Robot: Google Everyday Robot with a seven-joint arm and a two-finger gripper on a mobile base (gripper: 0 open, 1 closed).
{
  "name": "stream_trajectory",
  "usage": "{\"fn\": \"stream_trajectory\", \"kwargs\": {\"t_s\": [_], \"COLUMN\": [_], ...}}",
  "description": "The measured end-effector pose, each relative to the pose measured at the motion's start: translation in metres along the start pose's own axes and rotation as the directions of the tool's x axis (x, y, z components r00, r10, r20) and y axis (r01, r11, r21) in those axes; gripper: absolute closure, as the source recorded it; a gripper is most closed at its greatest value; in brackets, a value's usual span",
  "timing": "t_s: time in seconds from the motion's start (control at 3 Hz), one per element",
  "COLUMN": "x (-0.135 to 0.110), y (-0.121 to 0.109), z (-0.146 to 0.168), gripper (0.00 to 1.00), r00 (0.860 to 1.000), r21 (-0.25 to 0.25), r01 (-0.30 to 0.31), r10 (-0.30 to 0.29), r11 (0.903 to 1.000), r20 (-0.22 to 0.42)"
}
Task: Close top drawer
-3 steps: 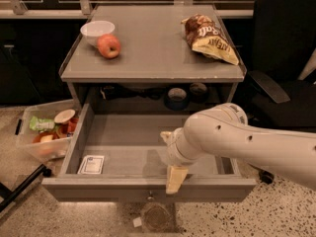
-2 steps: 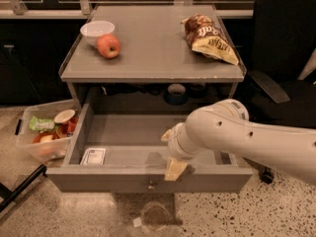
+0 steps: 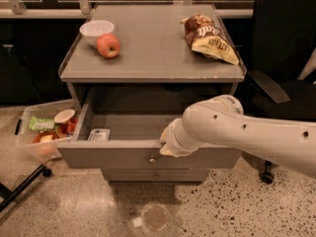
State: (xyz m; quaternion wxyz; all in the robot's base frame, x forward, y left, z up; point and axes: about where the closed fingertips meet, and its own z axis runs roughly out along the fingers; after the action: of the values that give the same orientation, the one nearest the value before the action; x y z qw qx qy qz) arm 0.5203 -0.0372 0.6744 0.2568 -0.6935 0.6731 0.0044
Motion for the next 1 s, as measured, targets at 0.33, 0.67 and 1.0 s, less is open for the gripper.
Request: {"fn": "stream_trajectory", "kwargs": {"t_s": [0.33, 0.67, 1.0], "x": [0.001, -0.005, -0.012], "y": [0.000, -0.009, -0.012], "z": [0.000, -0.002, -0.002], "gripper": [1.00, 1.00, 1.00], "r00": [1.000, 1.000, 0.999], "r21": [0.000, 0.030, 0.048], "r01": [0.000, -0.005, -0.011], "r10": [0.000, 0.004, 0.009], "r11": [1.0000, 0.9995, 0.9988], "r20": [0.000, 0.018, 0.032]}}
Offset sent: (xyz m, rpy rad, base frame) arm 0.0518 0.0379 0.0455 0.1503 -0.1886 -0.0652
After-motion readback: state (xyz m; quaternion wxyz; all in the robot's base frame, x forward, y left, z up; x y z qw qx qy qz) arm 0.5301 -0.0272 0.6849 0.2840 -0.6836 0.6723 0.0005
